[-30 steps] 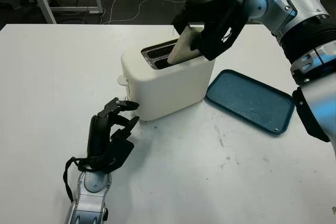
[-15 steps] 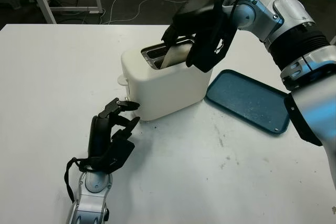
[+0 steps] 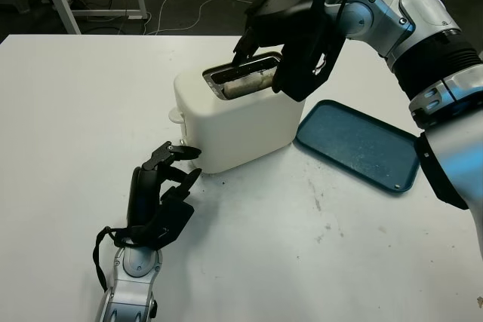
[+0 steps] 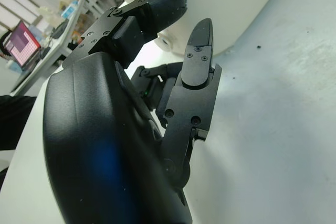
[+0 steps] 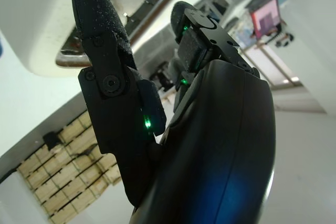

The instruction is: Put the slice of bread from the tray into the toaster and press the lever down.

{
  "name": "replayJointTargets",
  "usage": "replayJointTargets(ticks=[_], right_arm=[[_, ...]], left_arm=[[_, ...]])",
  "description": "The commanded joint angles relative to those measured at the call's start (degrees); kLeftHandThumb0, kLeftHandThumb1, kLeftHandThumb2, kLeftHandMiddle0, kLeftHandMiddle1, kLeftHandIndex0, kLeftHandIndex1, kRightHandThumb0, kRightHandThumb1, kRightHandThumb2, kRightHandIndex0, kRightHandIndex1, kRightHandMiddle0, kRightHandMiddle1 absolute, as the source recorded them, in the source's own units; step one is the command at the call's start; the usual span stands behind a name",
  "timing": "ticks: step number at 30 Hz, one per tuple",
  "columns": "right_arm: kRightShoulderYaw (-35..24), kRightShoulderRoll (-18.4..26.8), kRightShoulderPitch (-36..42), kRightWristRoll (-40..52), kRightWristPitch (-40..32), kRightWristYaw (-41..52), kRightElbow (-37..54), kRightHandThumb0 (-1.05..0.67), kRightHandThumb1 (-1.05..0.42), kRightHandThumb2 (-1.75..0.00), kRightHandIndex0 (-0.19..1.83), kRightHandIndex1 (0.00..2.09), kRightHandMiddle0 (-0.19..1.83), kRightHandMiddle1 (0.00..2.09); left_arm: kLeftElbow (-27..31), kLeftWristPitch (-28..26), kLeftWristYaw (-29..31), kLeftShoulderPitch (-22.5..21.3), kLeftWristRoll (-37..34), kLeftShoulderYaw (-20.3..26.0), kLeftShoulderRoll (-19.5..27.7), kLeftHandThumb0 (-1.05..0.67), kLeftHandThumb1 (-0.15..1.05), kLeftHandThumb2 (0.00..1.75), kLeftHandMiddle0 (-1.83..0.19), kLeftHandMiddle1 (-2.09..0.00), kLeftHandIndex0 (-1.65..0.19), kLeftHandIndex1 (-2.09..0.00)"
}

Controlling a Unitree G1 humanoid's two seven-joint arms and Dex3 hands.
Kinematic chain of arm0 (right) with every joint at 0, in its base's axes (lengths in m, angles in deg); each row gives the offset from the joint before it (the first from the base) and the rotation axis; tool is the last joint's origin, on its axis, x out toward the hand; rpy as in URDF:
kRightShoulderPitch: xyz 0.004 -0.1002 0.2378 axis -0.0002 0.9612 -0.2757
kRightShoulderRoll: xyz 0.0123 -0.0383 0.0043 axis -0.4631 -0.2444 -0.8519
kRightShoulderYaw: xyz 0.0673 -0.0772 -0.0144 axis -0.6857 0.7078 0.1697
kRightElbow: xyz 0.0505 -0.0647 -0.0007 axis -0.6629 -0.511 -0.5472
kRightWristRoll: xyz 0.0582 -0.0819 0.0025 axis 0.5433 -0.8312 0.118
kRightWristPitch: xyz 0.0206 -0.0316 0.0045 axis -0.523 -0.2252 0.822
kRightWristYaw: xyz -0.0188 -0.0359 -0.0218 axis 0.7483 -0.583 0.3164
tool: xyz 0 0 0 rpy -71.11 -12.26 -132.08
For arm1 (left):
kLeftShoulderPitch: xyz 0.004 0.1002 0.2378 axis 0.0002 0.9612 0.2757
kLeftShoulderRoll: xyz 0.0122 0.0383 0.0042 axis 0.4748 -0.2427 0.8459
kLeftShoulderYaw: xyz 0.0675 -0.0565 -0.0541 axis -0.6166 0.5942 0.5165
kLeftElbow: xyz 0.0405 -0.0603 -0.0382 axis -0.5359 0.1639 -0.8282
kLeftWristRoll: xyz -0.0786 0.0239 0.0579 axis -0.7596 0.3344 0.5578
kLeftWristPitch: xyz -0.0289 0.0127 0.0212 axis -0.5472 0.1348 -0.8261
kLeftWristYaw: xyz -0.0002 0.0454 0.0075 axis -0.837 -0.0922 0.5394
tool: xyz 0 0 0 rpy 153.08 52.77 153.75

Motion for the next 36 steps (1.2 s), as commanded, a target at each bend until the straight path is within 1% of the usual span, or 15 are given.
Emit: replayJointTargets(ticks=[1, 3, 6, 8, 10, 12, 14, 17, 19, 21, 23, 26, 30, 33, 36], right_arm=[[-2.4, 1.5, 0.0, 1.8, -1.8, -1.7, 0.1, -0.76, -0.92, -0.03, 0.01, 0.68, 0.45, 0.0], [-5.3, 2.3, 0.9, 3.6, -1.7, -4.5, 0.4, -0.69, -0.9, -0.02, 0.04, 0.69, 0.47, 0.01], [-9.4, 4.7, 3.8, 4.7, -0.3, -13.5, 1.5, -0.65, -0.89, 0.0, 0.26, 0.57, 0.56, 0.03], [-12.6, 5.7, 6.8, 7.2, 0.0, -17.4, 2.6, -0.6, -0.87, 0.0, 0.35, 0.48, 0.59, 0.02], [-15.8, 6.6, 11.3, 9.5, 1.9, -22.9, 4.1, -0.56, -0.86, 0.0, 0.5, 0.35, 0.65, 0.03], [-19.3, 6.9, 17.5, 13.0, 4.5, -26.7, 6.5, -0.5, -0.86, 0.0, 0.59, 0.29, 0.69, 0.03], [-22.4, 6.4, 24.9, 16.8, 8.5, -29.9, 8.8, -0.49, -0.86, 0.0, 0.71, 0.28, 0.75, 0.04], [-26.1, 4.9, 37.1, 25.0, 9.2, -28.4, 15.0, -0.54, -0.89, -0.01, 0.76, 0.25, 0.76, 0.03], [-27.8, 3.1, 44.4, 32.0, 8.9, -25.5, 18.8, -0.51, -0.89, -0.01, 0.79, 0.24, 0.76, 0.02], [-29.3, 1.0, 51.5, 38.1, 8.0, -22.9, 21.7, -0.46, -0.88, 0.0, 0.82, 0.22, 0.78, 0.02], [-30.7, -1.3, 58.4, 41.2, 5.9, -22.7, 25.2, -0.48, -0.89, 0.0, 0.86, 0.2, 0.8, 0.02], [-32.5, -5.0, 67.1, 42.7, 1.1, -24.4, 31.0, -0.5, -0.9, 0.0, 0.93, 0.17, 0.85, 0.03], [-33.5, -8.8, 73.5, 44.0, -4.4, -24.3, 35.2, -0.46, -0.9, 0.0, 0.99, 0.14, 0.91, 0.03], [-34.0, -10.1, 75.4, 43.5, -7.7, -24.3, 37.8, -0.44, -0.9, 0.0, 1.01, 0.13, 0.93, 0.03], [-34.7, -11.5, 75.9, 43.5, -8.7, -24.6, 39.5, -0.42, -0.91, 0.0, 1.02, 0.11, 0.94, 0.02]], left_arm=[[1.0, -0.6, 0.1, -0.1, 0.1, 0.0, 0.0, -0.22, 0.92, 0.23, -0.61, -1.41, -0.59, -0.89], [1.3, -0.6, 0.1, 0.0, 0.4, 0.1, 0.1, -0.2, 0.92, 0.23, -0.6, -1.41, -0.59, -0.89], [2.1, -0.5, 0.4, 0.2, 0.4, 0.5, 0.7, -0.2, 0.92, 0.24, -0.6, -1.39, -0.58, -0.89], [2.5, 0.2, 0.2, 0.3, 0.6, 0.8, 1.1, -0.2, 0.92, 0.24, -0.6, -1.39, -0.58, -0.88], [3.3, 0.8, 0.0, 0.5, 1.1, 1.2, 1.8, -0.22, 0.92, 0.24, -0.61, -1.39, -0.59, -0.89], [4.7, 0.8, 0.0, 0.8, 1.2, 1.7, 2.3, -0.23, 0.92, 0.23, -0.61, -1.39, -0.61, -0.9], [6.1, 1.4, 0.2, 1.0, 1.1, 2.4, 3.0, -0.22, 0.92, 0.22, -0.62, -1.39, -0.61, -0.9], [8.6, 1.7, 0.8, 1.4, 0.7, 3.6, 4.2, -0.22, 0.92, 0.21, -0.63, -1.39, -0.6, -0.9], [10.1, 2.7, 1.7, 1.7, -0.6, 4.6, 5.1, -0.22, 0.92, 0.2, -0.64, -1.4, -0.6, -0.9], [10.6, 5.5, 2.7, 1.7, -2.2, 6.1, 6.6, -0.19, 0.92, 0.2, -0.64, -1.42, -0.6, -0.9], [10.8, 8.2, 2.8, 1.5, -2.1, 7.8, 7.9, -0.18, 0.92, 0.17, -0.65, -1.44, -0.61, -0.91], [13.0, 8.6, 3.3, 1.3, -1.5, 9.8, 9.4, -0.22, 0.92, 0.12, -0.71, -1.39, -0.65, -0.91], [14.9, 10.1, 5.7, -0.3, -4.6, 13.2, 11.9, -0.17, 0.91, 0.09, -0.69, -1.36, -0.66, -0.89], [15.5, 10.1, 7.1, -2.3, -4.4, 16.0, 14.3, -0.17, 0.91, 0.07, -0.7, -1.35, -0.68, -0.89], [15.7, 9.4, 8.7, -4.5, -4.2, 18.1, 16.9, -0.18, 0.9, 0.06, -0.73, -1.35, -0.7, -0.88]])
